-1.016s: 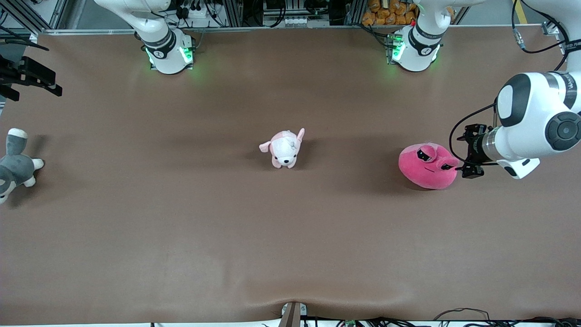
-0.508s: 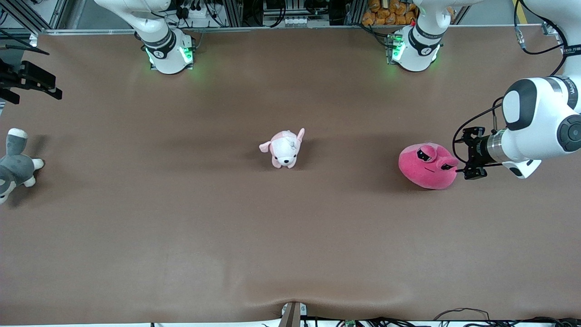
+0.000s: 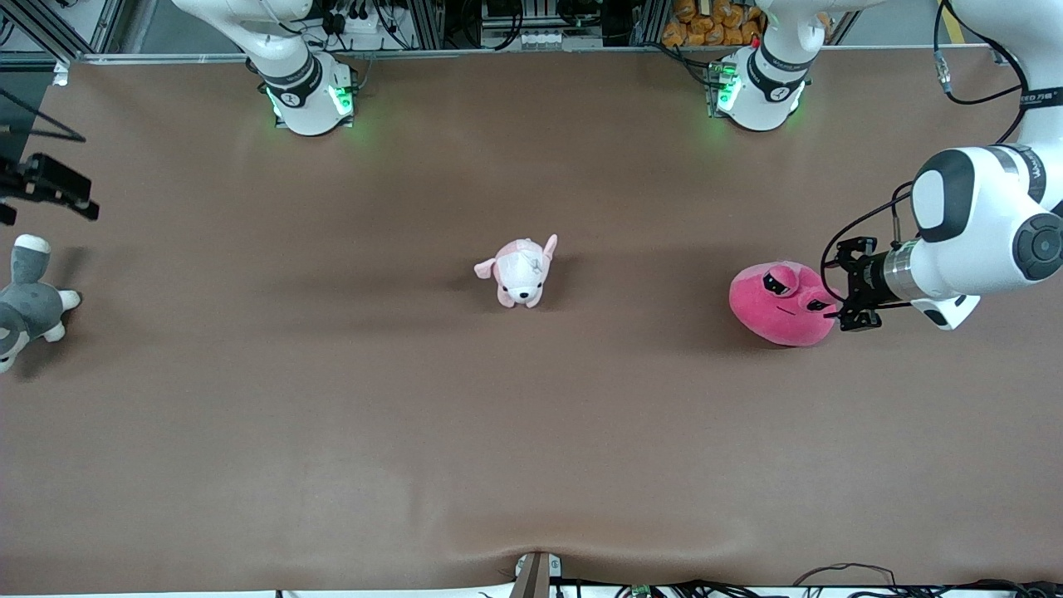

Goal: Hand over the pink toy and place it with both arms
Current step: 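Lower the left gripper and close it on the pink plush, then lift the plush with the left gripper while the right gripper approaches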

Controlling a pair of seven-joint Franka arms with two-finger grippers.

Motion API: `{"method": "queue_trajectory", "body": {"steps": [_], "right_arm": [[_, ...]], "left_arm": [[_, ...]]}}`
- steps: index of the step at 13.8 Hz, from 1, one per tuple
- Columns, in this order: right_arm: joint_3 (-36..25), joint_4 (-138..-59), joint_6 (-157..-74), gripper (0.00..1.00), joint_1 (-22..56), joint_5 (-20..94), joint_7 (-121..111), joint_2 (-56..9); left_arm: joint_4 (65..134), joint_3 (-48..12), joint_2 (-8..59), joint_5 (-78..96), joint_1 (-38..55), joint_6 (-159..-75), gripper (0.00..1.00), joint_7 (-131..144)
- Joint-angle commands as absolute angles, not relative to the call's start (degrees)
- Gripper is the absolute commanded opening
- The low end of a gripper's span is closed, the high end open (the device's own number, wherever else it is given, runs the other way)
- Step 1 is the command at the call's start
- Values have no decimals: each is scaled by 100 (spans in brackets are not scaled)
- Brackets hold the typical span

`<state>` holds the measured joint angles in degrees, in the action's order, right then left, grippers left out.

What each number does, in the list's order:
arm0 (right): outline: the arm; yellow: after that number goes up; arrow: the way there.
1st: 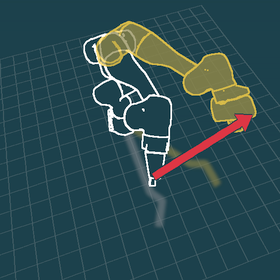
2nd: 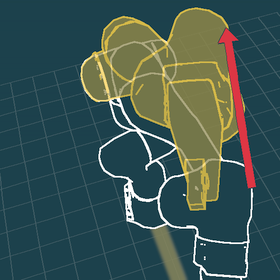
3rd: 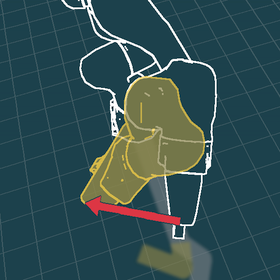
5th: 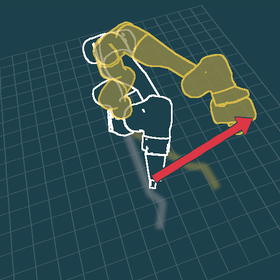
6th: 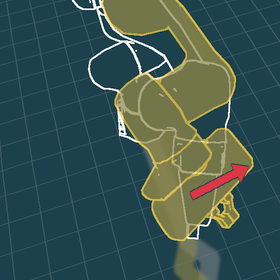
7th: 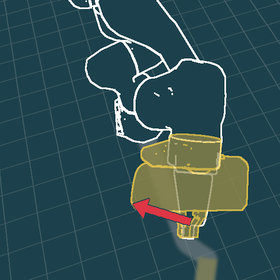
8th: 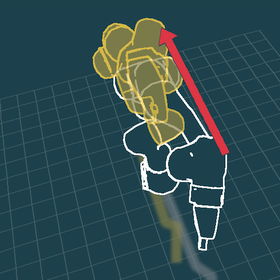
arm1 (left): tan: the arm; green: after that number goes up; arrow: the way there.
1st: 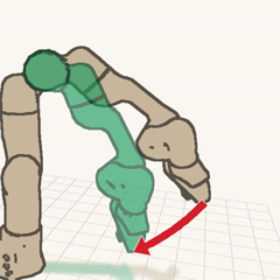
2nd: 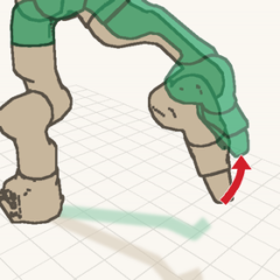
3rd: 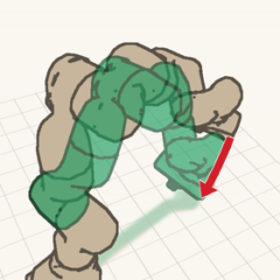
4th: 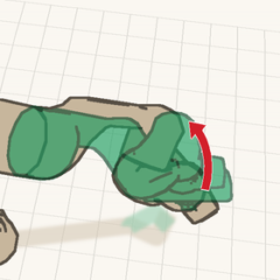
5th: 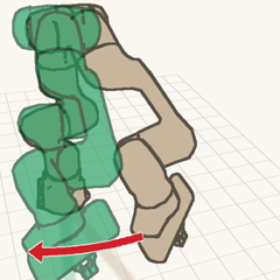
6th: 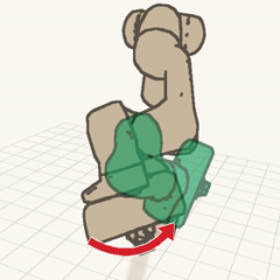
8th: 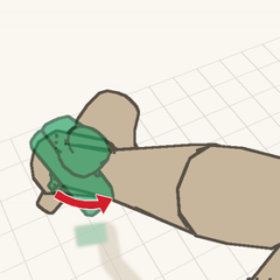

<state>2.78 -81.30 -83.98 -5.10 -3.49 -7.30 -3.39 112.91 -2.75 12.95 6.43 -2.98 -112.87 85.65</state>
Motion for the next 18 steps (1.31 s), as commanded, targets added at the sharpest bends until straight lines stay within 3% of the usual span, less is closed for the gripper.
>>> {"method": "queue_trajectory", "body": {"steps": [1, 2, 3, 4, 8, 12, 18], "right_arm": [[352, -7937, -8411, 100, -606, -466, -703, -483], [343, -7928, -8429, 100, -598, -483, -703, -483], [343, -7928, -8446, 100, -606, -475, -703, -483], [351, -7928, -8455, 100, -606, -466, -694, -483], [352, -7928, -8464, 100, -527, -457, -712, -492], [404, -7770, -8385, 100, -396, -413, -660, -519], [396, -7770, -8429, 100, -176, 665, 1087, -545]], "left_arm": [[11277, -281, 1397, 782, -281, -11434, 51, 8596], [11259, -281, 1406, 887, -273, -11435, 34, 8596], [11233, -281, 1389, 922, -264, -11435, 8, 8596], [11232, -307, 1345, 923, -203, -11408, 0, 8596], [10874, -571, 1222, 923, -158, -10954, 0, 8622], [9749, -1079, 1231, 932, -149, -9916, 0, 8735], [8922, -1748, 1283, 1800, -97, -9685, 0, 9904]]}}
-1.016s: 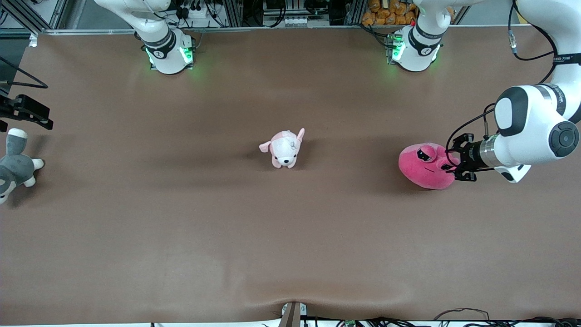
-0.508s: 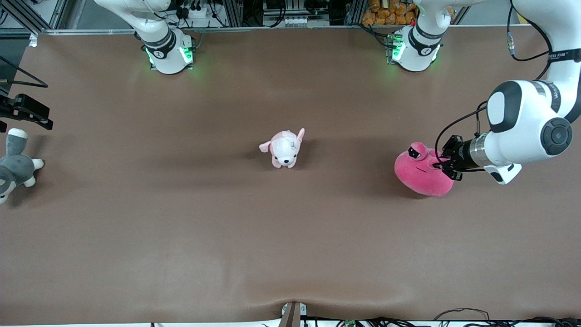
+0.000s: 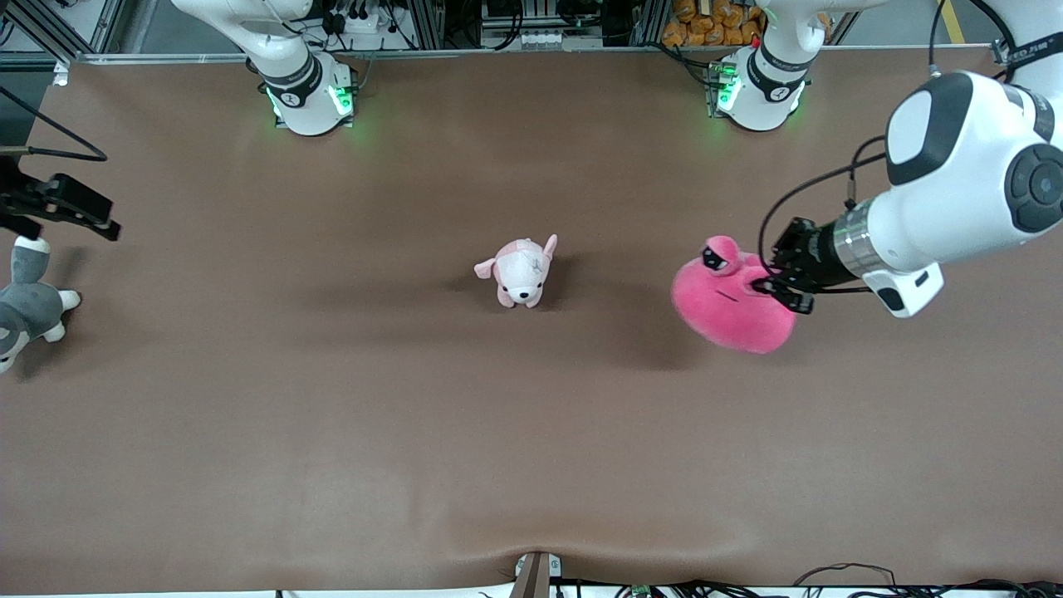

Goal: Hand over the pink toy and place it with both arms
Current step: 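Lift the plush with the left gripper while the right gripper approaches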

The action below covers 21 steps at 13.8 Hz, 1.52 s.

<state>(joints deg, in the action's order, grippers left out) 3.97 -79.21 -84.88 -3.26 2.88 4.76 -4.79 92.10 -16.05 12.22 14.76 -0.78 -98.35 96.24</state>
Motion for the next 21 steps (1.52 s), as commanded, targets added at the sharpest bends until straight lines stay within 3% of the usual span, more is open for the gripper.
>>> {"method": "queue_trajectory", "body": {"steps": [1, 9, 12, 15, 21], "right_arm": [[404, -7770, -8411, 100, -115, 885, 1577, -545], [404, -7708, -8901, 100, 719, 2608, 6981, -835], [396, -7699, -9623, 100, 1002, 2724, 7734, -1002], [404, -7726, -9606, 100, 1098, 3357, 8328, -1002], [396, -8033, -9318, 100, 1722, 3147, 10403, -967]], "left_arm": [[8816, -1862, 1301, 1854, -62, -9677, 0, 10088], [7998, -2127, 1397, 3030, 517, -9948, 0, 11925], [7849, -2101, 1476, 3243, 1140, -10808, 0, 12776], [7813, -2065, 1573, 3217, 1651, -11520, 0, 13471], [7813, -2057, 1915, 3208, 2109, -12724, 0, 14947]]}}
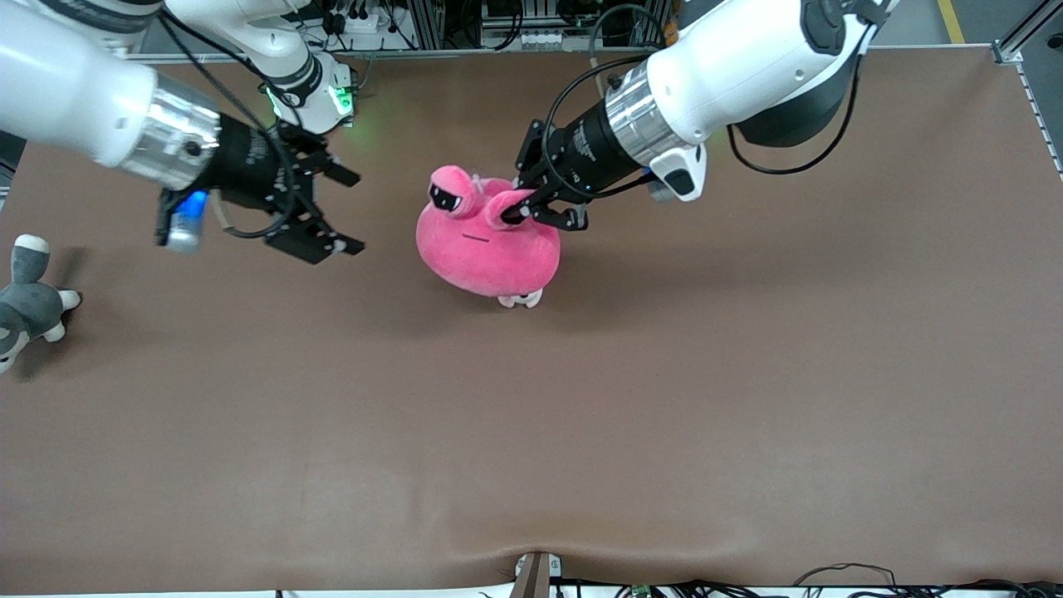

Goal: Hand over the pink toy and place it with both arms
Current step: 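Grasp the plush with the right gripper while the left gripper holds it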

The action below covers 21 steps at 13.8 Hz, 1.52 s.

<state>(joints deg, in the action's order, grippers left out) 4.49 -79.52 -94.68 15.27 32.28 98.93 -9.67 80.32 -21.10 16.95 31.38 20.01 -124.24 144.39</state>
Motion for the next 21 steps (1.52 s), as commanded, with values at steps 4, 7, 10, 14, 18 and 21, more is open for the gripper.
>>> {"method": "queue_trajectory", "body": {"steps": [4, 7, 10, 14, 18, 21], "right_arm": [[387, -8042, -9613, 100, 2197, 3042, 11441, -1046], [387, -8042, -10579, 100, 2424, 2368, 11979, -1063], [396, -8042, -10766, 100, 2864, 1198, 12006, -1151], [387, -8042, -11004, 0, 3093, 730, 12665, -1213], [343, -8033, -10873, 0, 2953, 625, 12656, -1195], [343, -8007, -10854, 0, 2901, 369, 12665, -1178]], "left_arm": [[7805, -2030, 2179, 3199, 2197, -13069, 0, 15758], [7813, -2013, 2197, 3191, 2268, -13087, 0, 15759], [7822, -2021, 2197, 3086, 2355, -13087, 0, 15759], [7822, -2021, 2189, 3023, 2435, -13087, 0, 15759], [7822, -2021, 2136, 3023, 2435, -13052, 0, 15803], [7822, -2021, 2118, 3015, 2426, -13025, 0, 15803]]}}
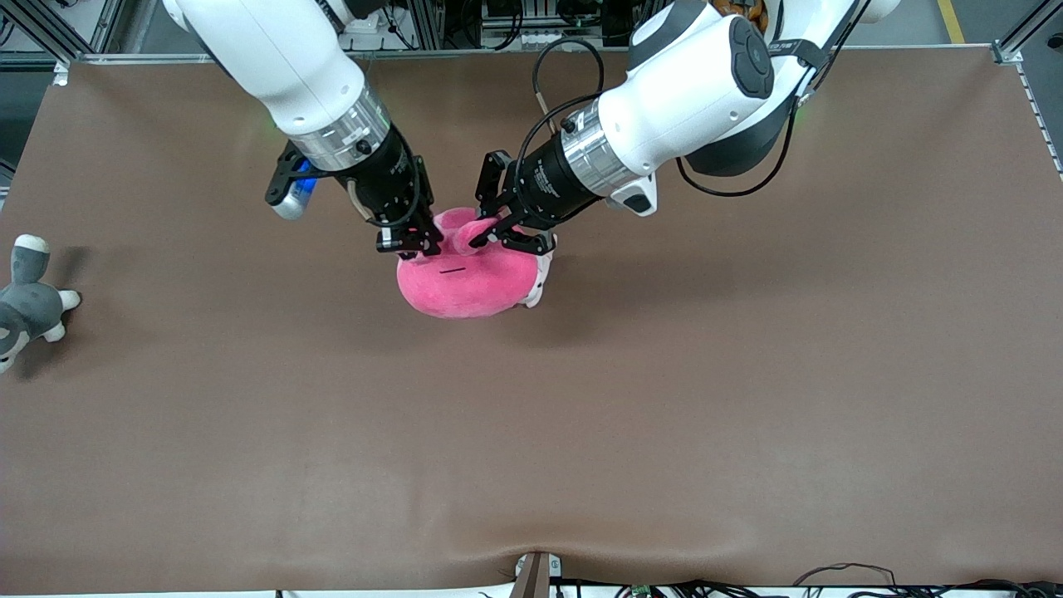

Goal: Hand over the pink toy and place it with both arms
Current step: 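Grasp the plush with the right gripper while the left gripper holds it, then carry the plush with the right gripper while the left gripper releases and withdraws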

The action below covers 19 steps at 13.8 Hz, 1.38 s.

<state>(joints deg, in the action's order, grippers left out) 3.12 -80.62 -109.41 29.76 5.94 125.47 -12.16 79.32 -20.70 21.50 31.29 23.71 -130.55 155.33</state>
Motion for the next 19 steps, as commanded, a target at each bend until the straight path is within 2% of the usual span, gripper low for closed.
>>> {"method": "queue_trajectory", "body": {"steps": [1, 5, 6, 7, 8, 12, 15, 19], "right_arm": [[351, -7989, -10854, 0, 2831, 369, 12656, -1178], [343, -7972, -10855, 0, 2734, 360, 12647, -1160], [343, -7972, -10846, 0, 2672, 352, 12639, -1143], [343, -7972, -10785, 0, 2533, 308, 12604, -1116], [351, -7963, -10645, 0, 2392, 247, 12482, -1108], [352, -7919, -10082, 0, 1593, 334, 11437, -932], [352, -7989, -9617, 0, 942, 360, 10008, -975], [360, -8690, -10158, 0, -6, 657, 8632, -1361]], "left_arm": [[7822, -2021, 2118, 3015, 2426, -13025, 0, 15803], [7822, -2021, 2057, 3015, 2417, -13017, 0, 15803], [7822, -2021, 2039, 3015, 2408, -13008, 7, 15803], [7822, -2021, 2022, 3015, 2382, -12999, 86, 15803], [7822, -2021, 2013, 2971, 2373, -12947, 100, 15794], [7813, -2004, 1960, 2804, 2312, -12596, 100, 15759], [7813, -1977, 1732, 2183, 2075, -11929, 100, 15628], [7805, -1960, 1731, 1926, 1749, -11410, 100, 14927]]}}
